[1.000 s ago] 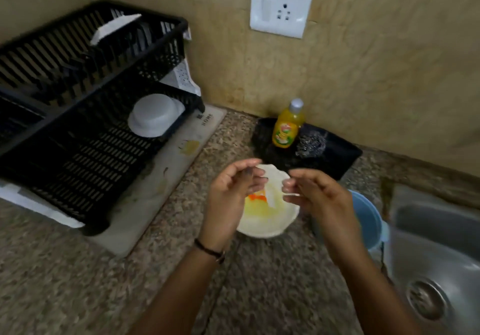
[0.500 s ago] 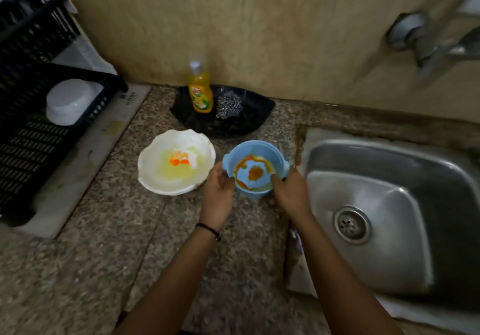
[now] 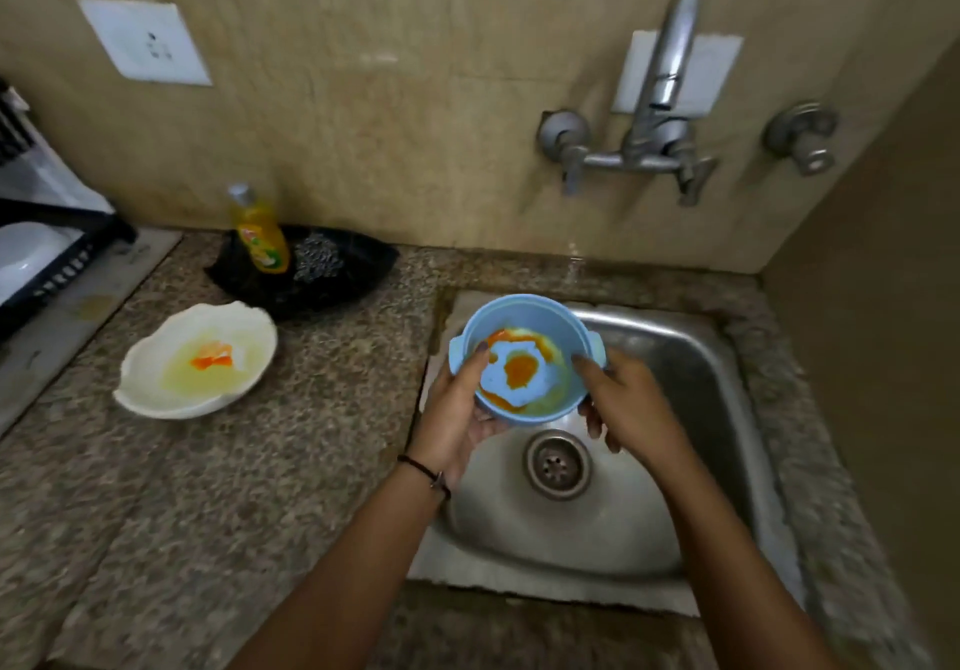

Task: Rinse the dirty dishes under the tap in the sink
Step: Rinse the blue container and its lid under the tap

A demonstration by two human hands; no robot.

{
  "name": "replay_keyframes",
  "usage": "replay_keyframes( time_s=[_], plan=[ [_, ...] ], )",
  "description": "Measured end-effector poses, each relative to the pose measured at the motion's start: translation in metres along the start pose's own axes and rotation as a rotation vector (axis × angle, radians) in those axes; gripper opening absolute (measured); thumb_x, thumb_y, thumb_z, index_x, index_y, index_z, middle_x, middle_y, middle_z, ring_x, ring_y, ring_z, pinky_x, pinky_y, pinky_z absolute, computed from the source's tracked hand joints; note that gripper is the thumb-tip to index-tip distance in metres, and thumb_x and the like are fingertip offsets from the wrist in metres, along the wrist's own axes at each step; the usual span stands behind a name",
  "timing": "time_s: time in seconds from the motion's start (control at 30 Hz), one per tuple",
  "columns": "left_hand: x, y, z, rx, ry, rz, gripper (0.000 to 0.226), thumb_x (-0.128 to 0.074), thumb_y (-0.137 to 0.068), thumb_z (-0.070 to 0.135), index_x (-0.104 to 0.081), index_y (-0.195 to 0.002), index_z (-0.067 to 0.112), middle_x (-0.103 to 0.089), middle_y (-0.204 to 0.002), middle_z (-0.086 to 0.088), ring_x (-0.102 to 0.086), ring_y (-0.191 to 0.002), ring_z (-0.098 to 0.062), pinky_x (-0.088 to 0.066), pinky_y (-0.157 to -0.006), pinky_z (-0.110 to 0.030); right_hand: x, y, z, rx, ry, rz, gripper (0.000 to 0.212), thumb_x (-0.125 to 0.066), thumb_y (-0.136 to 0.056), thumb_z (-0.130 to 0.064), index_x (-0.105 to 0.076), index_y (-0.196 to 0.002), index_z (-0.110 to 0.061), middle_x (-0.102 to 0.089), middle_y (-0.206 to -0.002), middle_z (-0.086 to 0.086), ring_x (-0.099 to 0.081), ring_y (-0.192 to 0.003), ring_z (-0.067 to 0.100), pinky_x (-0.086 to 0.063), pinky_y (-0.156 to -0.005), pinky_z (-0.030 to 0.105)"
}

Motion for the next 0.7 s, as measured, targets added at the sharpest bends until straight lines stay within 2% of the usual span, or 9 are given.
replay_keyframes(
  time_s=[0.1,0.17,0.23,0.3,0.4,0.5,0.57,0.63,0.7],
  plan=[
    [-0.035,-0.006,-0.002,0.035,0.003,-0.011,0.045,-0.055,-0.09,0.047,-0.06,-0.126,0.021,-0.072,-0.113,-0.007,-0.071,-0.096,-0.02,-0.058,-0.064,-0.034,0.046,-0.024,0.006,-0.009,0.065,0.1,0.036,-0.051,-0.093,-0.04,-0.05,-0.121,-0.017,-0.065,-0.096,0.01,-0.065,-0.069,0.023,-0.044,-0.038,0.025],
    [-0.049,-0.013,0.0,0.044,0.001,-0.019,0.048,-0.054,-0.089,0.052,-0.061,-0.126,0.021,-0.071,-0.114,-0.006,-0.07,-0.099,-0.021,-0.058,-0.065,-0.036,0.074,-0.05,-0.001,0.038,0.133,0.218,0.047,-0.054,-0.093,-0.034,-0.043,-0.131,-0.01,-0.062,-0.115,0.018,-0.063,-0.099,0.033,-0.053,-0.067,0.035],
    [-0.06,-0.02,0.006,0.054,-0.021,-0.028,0.05,-0.054,-0.087,0.055,-0.061,-0.124,0.023,-0.071,-0.114,-0.005,-0.069,-0.102,-0.022,-0.059,-0.068,-0.038,0.099,-0.077,-0.014,0.1,0.192,0.318,0.058,-0.056,-0.093,-0.031,-0.034,-0.139,-0.004,-0.051,-0.132,0.024,-0.051,-0.121,0.035,-0.041,-0.095,0.036],
    [-0.068,-0.03,0.014,0.07,-0.041,-0.033,0.054,-0.055,-0.083,0.06,-0.062,-0.123,0.025,-0.072,-0.114,-0.003,-0.069,-0.103,-0.022,-0.058,-0.073,-0.041,0.116,-0.098,-0.032,0.115,0.191,0.394,0.07,-0.055,-0.093,-0.032,-0.021,-0.146,-0.004,-0.037,-0.146,0.023,-0.039,-0.133,0.033,-0.033,-0.104,0.032],
    [-0.079,-0.043,0.025,0.075,-0.033,-0.038,0.057,-0.055,-0.081,0.062,-0.061,-0.124,0.024,-0.071,-0.115,-0.004,-0.069,-0.102,-0.024,-0.058,-0.074,-0.044,0.123,-0.128,-0.054,0.157,0.166,0.429,0.075,-0.053,-0.094,-0.035,-0.011,-0.15,-0.008,-0.029,-0.151,0.019,-0.034,-0.136,0.032,-0.031,-0.106,0.033],
    [-0.091,-0.055,0.031,0.077,-0.007,-0.048,0.057,-0.053,-0.084,0.061,-0.06,-0.125,0.022,-0.072,-0.113,-0.005,-0.07,-0.097,-0.022,-0.059,-0.066,-0.04,0.13,-0.15,-0.069,0.165,0.242,0.472,0.056,-0.045,-0.097,-0.035,-0.026,-0.144,-0.009,-0.045,-0.137,0.026,-0.049,-0.12,0.039,-0.042,-0.091,0.038],
    [-0.098,-0.064,0.034,0.085,0.0,-0.068,0.059,-0.053,-0.081,0.062,-0.06,-0.124,0.022,-0.073,-0.111,-0.005,-0.071,-0.094,-0.021,-0.058,-0.064,-0.038,0.134,-0.159,-0.077,0.134,0.389,0.512,0.037,-0.038,-0.1,-0.022,-0.038,-0.133,-0.004,-0.057,-0.12,0.027,-0.057,-0.107,0.041,-0.044,-0.081,0.038],
    [-0.104,-0.072,0.035,0.086,0.001,-0.1,0.062,-0.052,-0.08,0.064,-0.06,-0.123,0.02,-0.073,-0.109,-0.005,-0.072,-0.094,-0.021,-0.058,-0.065,-0.036,0.137,-0.165,-0.077,0.102,0.464,0.547,0.03,-0.035,-0.099,-0.011,-0.042,-0.125,0.001,-0.06,-0.114,0.026,-0.059,-0.104,0.04,-0.046,-0.08,0.04],
    [-0.107,-0.079,0.034,0.089,-0.004,-0.127,0.063,-0.046,-0.082,0.065,-0.06,-0.123,0.02,-0.073,-0.11,-0.006,-0.071,-0.095,-0.021,-0.059,-0.065,-0.035,0.141,-0.174,-0.065,0.075,0.277,0.576,0.025,-0.038,-0.096,-0.013,-0.047,-0.114,0.002,-0.062,-0.105,0.026,-0.062,-0.096,0.041,-0.05,-0.078,0.044]
  ],
)
Point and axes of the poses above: each hand's wrist, its own y-axis away from the middle knuckle, its own x-axis out of the back of the hand, z = x × y, the point moved 6 cm from there along -y, towards the middle knuckle
